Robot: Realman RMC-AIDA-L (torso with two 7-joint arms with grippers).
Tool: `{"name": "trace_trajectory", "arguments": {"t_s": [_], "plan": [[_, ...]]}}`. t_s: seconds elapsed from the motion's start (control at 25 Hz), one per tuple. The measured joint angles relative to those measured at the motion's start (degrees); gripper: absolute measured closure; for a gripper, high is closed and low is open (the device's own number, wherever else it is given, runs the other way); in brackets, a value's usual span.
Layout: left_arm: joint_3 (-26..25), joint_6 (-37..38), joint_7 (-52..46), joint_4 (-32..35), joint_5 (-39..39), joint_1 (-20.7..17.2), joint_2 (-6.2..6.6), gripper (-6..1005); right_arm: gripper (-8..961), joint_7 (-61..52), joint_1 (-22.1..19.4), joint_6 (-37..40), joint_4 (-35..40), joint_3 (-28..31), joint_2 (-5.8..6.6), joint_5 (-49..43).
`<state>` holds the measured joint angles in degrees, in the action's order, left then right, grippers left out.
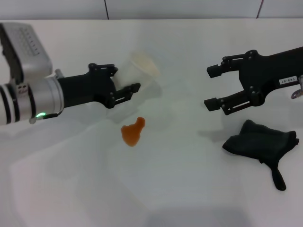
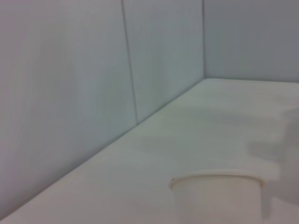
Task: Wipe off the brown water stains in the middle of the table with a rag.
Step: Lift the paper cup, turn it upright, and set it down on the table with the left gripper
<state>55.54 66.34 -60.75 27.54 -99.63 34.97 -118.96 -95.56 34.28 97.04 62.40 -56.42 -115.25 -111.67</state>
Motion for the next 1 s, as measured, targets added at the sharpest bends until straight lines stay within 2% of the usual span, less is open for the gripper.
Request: {"name": "trace_trajectory", "arguments": {"t_s": [0.44,1.0], "plan": [[-1.00,-2.16,6.01,-1.98,4.01,-3.86,-0.02,479,84,-0.08,0.00,0.04,0.00,0.00,0.04,0.06],[-1.42,-4.70,10.27,-4.17,4.80,-4.37,-0.05,438,84,-0.35,-0.26,-0.45,-0.06,-0.02,0.03,0.05]]}}
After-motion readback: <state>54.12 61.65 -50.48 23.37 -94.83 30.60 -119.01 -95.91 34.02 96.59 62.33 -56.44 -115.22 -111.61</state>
